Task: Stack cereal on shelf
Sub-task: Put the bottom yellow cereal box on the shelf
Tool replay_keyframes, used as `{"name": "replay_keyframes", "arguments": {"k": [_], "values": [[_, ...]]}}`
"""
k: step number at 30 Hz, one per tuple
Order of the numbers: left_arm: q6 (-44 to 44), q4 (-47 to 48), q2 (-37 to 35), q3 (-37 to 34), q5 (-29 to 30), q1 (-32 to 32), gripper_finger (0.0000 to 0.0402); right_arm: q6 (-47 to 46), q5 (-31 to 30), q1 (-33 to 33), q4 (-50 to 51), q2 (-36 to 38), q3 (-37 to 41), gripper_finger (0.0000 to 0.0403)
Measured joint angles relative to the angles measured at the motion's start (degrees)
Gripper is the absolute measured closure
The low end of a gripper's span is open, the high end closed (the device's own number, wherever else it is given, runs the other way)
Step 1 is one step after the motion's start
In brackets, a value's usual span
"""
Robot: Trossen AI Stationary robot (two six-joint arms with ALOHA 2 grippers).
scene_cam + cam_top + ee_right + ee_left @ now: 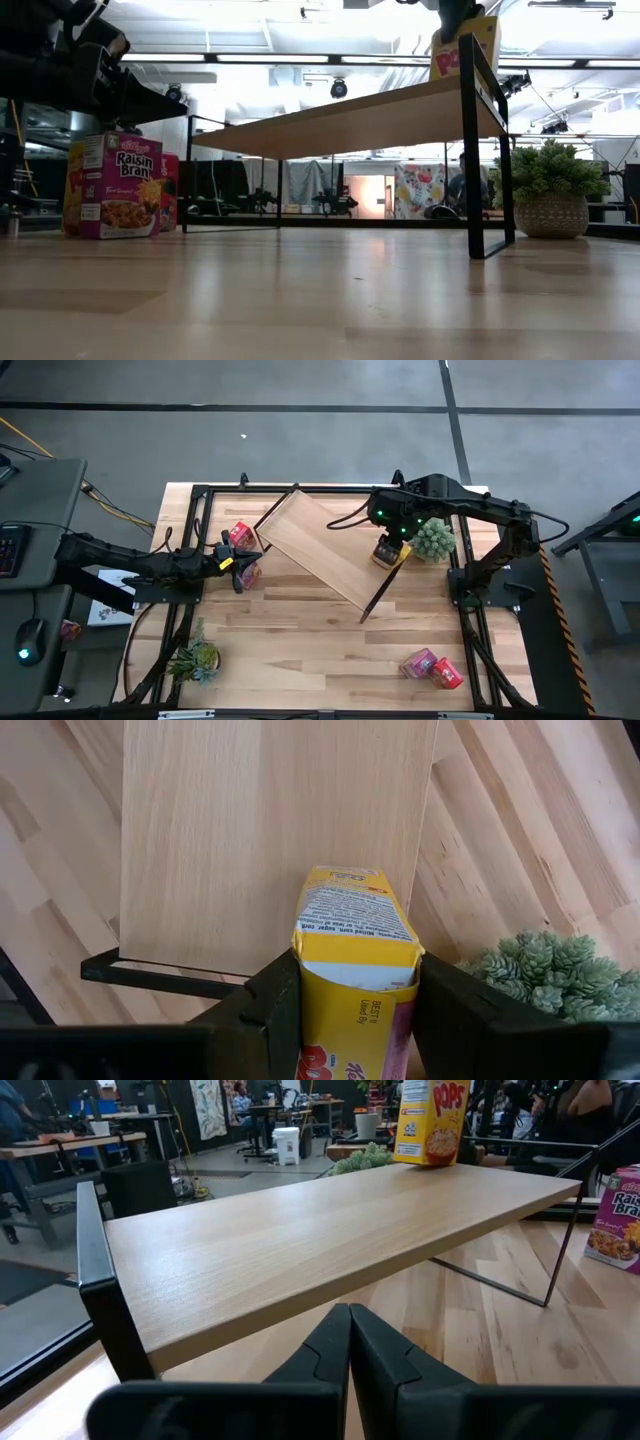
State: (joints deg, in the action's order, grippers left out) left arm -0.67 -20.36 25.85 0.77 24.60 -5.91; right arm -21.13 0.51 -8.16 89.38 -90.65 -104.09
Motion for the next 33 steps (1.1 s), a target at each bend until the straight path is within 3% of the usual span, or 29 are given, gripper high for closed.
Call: {"name": "replay_keyframes", "arguments": {"k": [11,24,33], "values": [[0.0,0.0,0.0,0.0,0.0,0.0,0.0401,-3.6,-1.3,-0.1,-0.1,0.0,0.0,0.0253],[0.0,0.0,0.0,0.0,0.0,0.0,0.0401,-3.5,-1.6,-0.1,-2.2,0.0,0.0,0.0184],[0.0,0.0,0.0,0.0,0.0,0.0,0.0401,-2.2,-2.7,-0.1,-1.8,0.0,-0.1,0.0176]]}}
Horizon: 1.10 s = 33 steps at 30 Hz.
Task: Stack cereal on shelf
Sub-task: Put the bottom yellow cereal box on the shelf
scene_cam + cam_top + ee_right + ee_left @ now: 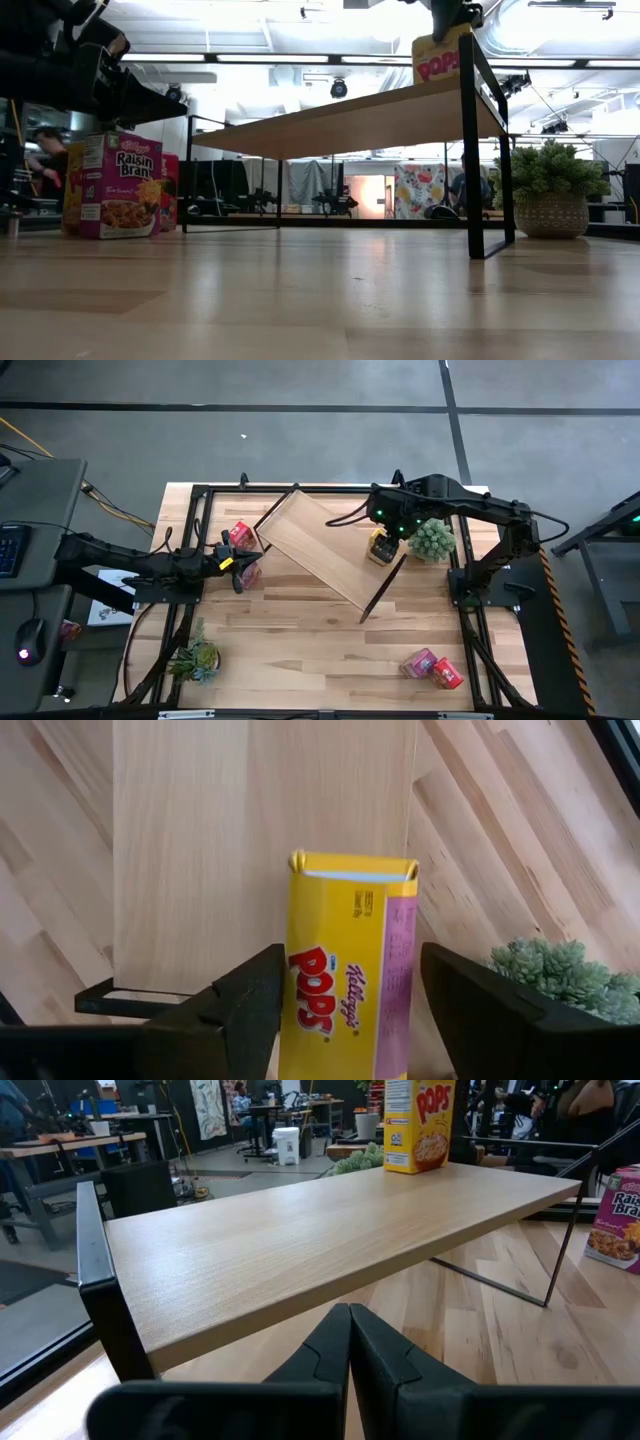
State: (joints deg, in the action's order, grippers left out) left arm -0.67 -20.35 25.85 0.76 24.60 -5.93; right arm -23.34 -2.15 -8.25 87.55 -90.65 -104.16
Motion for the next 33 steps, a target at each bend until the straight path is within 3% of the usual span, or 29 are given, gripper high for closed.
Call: {"name": "replay_keyframes", "arguments": {"k": [10,33], "values": [[0.0,0.0,0.0,0.0,0.0,0.0,0.0401,-1.1,0.9,0.0,1.8,0.0,0.0,0.0175],[0.0,0.0,0.0,0.0,0.0,0.0,0.0401,-20.3,2.4,0.0,2.5,0.0,0.0,0.0176]]}}
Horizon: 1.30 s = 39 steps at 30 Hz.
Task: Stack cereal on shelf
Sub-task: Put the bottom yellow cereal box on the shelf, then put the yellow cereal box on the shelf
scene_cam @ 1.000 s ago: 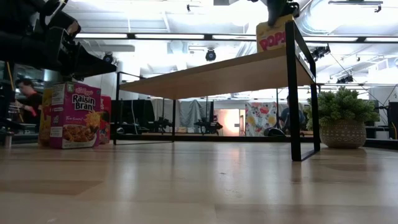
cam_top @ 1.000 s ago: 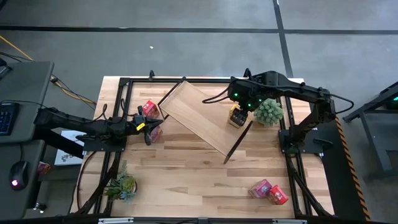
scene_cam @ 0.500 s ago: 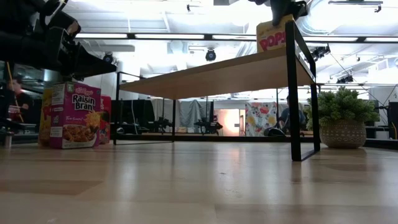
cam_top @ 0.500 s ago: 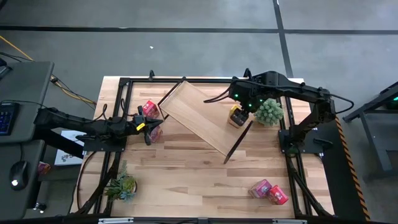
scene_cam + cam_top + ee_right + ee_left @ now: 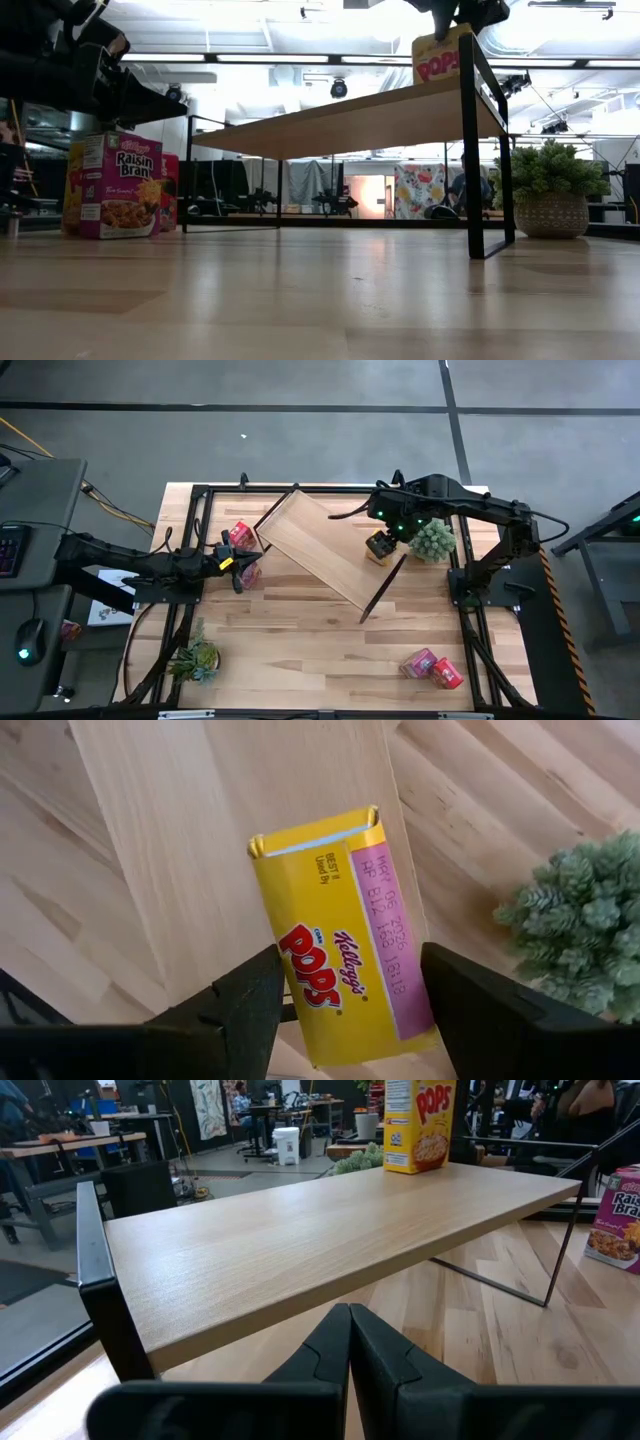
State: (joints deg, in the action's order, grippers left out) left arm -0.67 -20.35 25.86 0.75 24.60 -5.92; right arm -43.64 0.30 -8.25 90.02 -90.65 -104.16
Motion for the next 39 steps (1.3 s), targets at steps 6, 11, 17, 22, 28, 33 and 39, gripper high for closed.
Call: {"name": "replay_keyframes", "arguments": {"k": [6,11,17,22,28,33,39], "values": [[0.0,0.0,0.0,0.0,0.0,0.0,0.0401,-5.3,1.1,0.0,0.0,0.0,0.0,0.0176],[0.0,0.0,0.0,0.0,0.0,0.0,0.0401,-7.0,1.7,0.0,-0.1,0.0,0.0,0.0176],[0.0,0.0,0.0,0.0,0.0,0.0,0.0401,-2.3,1.7,0.0,-0.1,0.0,0.0,0.0176],[0.0,0.0,0.0,0.0,0.0,0.0,0.0401,3.7,2.3,0.0,-0.6,0.0,-0.8,0.0176],[0.0,0.0,0.0,0.0,0.0,0.0,0.0401,6.6,1.8,-0.5,-0.5,0.0,-7.7,0.0176],[0.0,0.0,0.0,0.0,0.0,0.0,0.0401,11.3,-0.7,-0.8,-1.4,0.1,-15.3,0.0176],[0.0,0.0,0.0,0.0,0.0,0.0,0.0401,22.7,-10.0,3.0,-4.5,0.4,-18.9,0.0176]]}}
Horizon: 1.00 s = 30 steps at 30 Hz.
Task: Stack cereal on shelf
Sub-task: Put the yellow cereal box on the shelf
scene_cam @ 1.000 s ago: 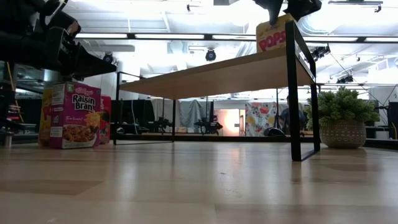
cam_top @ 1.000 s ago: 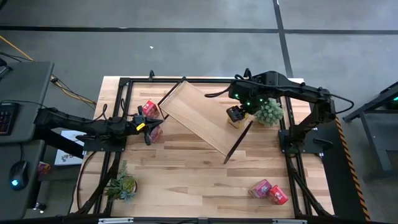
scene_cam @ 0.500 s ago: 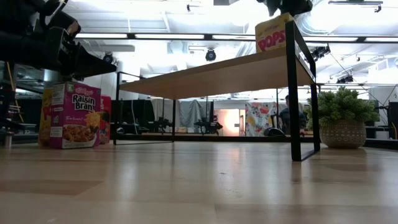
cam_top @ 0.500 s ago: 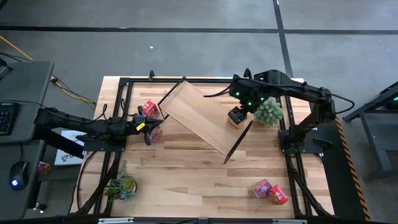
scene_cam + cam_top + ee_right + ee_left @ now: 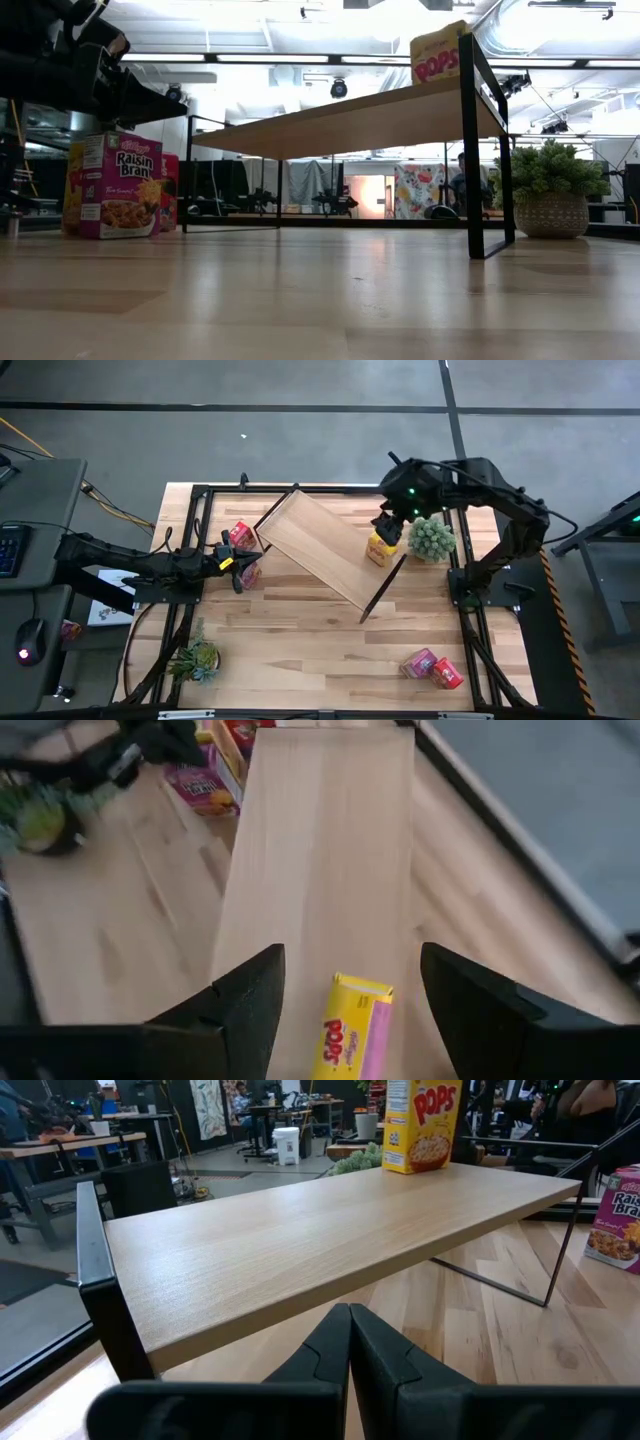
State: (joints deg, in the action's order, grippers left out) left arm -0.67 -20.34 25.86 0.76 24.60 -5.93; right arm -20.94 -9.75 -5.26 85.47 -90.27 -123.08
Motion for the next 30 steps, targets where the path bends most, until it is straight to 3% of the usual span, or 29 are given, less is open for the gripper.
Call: {"name": "replay_keyframes", "arguments": {"k": [6,10,13,17,23,26,30], "values": [[0.0,0.0,0.0,0.0,0.0,0.0,0.0401,3.3,-9.0,3.0,3.1,5.8,4.6,0.0176],[0.0,0.0,0.0,0.0,0.0,0.0,0.0401,0.8,-10.8,3.9,3.3,15.5,17.8,0.0176],[0.0,0.0,0.0,0.0,0.0,0.0,0.0401,-2.1,-10.3,4.7,-2.1,26.1,31.1,0.0176],[0.0,0.0,0.0,0.0,0.0,0.0,0.0401,0.4,-10.1,8.0,-21.5,41.3,48.9,0.0176],[0.4,-0.3,0.0,0.0,0.0,0.0,0.0401,17.3,-9.3,11.1,-69.6,59.3,76.8,0.0176],[0.7,-0.5,0.0,0.0,0.0,0.0,0.0401,22.1,-8.1,10.8,-80.3,62.1,84.9,0.0176],[4.6,-1.9,0.0,0.0,-3.1,0.0,0.0401,23.5,-8.2,9.6,-83.7,62.5,89.0,0.0176]]}}
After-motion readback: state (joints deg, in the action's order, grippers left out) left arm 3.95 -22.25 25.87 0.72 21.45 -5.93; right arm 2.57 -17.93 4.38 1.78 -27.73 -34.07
